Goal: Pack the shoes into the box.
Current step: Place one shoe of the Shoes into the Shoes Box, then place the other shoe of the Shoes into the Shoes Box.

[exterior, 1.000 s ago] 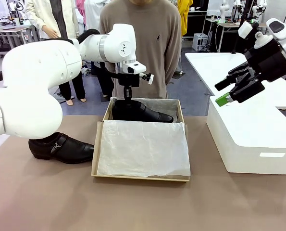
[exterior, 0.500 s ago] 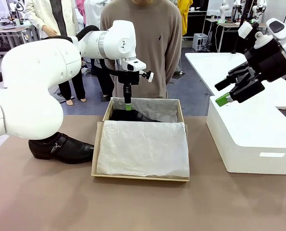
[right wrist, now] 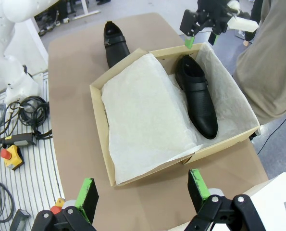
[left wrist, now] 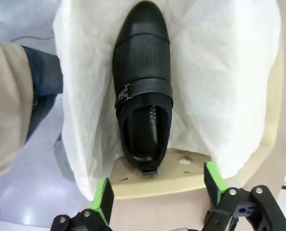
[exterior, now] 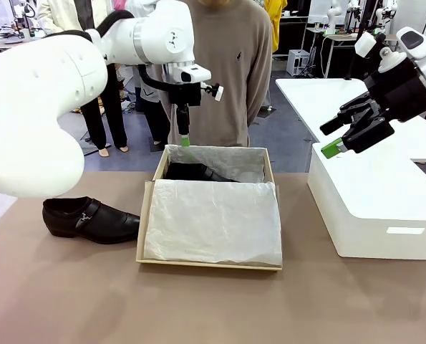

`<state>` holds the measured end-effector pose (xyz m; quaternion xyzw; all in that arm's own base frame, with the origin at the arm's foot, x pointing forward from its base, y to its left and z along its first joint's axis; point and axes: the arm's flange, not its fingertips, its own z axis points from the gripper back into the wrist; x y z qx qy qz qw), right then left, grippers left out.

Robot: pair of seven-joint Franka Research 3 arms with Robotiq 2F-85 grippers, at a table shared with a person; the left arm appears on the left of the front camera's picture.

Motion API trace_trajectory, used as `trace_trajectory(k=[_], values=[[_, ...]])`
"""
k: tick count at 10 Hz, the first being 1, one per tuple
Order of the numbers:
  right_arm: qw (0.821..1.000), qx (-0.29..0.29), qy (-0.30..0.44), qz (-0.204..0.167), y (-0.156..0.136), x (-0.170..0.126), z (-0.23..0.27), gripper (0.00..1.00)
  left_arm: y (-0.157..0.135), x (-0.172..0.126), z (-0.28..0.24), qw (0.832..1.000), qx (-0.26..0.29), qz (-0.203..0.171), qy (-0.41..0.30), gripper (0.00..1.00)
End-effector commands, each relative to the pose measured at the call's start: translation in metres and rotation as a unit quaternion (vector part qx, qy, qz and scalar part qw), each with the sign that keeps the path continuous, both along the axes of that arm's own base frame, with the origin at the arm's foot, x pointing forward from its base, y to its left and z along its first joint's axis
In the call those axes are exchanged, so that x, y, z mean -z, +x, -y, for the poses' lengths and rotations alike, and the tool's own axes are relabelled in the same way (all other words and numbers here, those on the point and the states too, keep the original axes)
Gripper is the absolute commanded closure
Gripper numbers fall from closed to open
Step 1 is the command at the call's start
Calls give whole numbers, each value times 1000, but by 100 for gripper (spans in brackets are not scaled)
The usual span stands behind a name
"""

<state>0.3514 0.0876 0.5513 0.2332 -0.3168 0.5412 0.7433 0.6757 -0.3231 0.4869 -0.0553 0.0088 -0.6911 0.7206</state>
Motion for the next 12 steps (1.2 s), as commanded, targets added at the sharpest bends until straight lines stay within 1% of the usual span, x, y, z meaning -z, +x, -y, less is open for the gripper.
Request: trace_trajectory(k=[1, 2, 12], values=[[1000, -11, 14, 9, 3, 0, -1, 0, -9, -10, -20, 1000, 2, -3, -15, 0], [1000, -11, 14, 9, 3, 0, -1, 0, 0, 0, 0, 1000, 0, 0, 0, 0], [1000, -11, 14, 9, 3, 0, -1, 0, 0, 0, 0, 1000, 0, 0, 0, 0]])
